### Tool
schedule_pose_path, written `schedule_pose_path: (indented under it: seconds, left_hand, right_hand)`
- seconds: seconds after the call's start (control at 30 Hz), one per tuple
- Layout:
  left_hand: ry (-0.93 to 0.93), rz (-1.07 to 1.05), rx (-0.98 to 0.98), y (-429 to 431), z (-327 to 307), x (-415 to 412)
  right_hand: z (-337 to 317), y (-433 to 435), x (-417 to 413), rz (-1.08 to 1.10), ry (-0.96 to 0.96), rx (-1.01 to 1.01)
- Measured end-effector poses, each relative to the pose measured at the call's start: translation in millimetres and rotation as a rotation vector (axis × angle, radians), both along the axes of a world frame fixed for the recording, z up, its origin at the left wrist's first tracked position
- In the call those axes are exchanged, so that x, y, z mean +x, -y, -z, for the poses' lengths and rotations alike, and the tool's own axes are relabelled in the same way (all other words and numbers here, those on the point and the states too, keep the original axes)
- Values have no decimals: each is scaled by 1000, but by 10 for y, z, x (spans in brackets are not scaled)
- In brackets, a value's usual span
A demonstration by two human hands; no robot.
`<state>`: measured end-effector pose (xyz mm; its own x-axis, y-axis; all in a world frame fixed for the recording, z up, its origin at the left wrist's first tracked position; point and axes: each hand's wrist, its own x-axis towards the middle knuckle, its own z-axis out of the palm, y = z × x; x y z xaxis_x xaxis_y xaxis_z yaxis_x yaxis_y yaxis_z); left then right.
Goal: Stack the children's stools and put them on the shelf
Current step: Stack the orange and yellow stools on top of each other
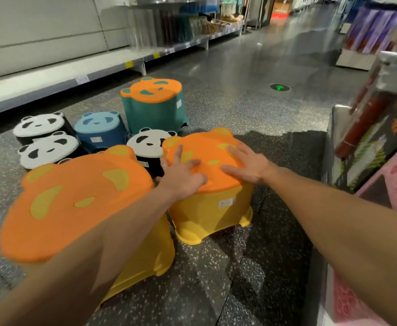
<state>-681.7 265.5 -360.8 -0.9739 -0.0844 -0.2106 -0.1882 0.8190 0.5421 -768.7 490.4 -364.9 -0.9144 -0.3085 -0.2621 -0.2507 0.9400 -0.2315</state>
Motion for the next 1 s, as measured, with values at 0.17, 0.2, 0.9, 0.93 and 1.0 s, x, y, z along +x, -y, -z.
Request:
schedule_pose_path:
  seconds: [0.17,0.2,0.9,0.93,1.0]
  left_hand:
    - [-12,-25,-61,31,68,-137]
    - [-18,-24,-74,25,88,-149]
    - [-551,-128,164,184,-697,-109]
    - [-573,-120,153,225,-872,-83]
    - [-623,-112,114,315,-1192,-23]
  right_hand:
    - [-1,94,24,44,-150,38]
    - [-14,122,29,53,-170,40]
    - [-1049,394,341,214,-381,-104]
    - [-1174,444,370,218,-418,-120]
    - [-1432,536,429,227,-482,-134]
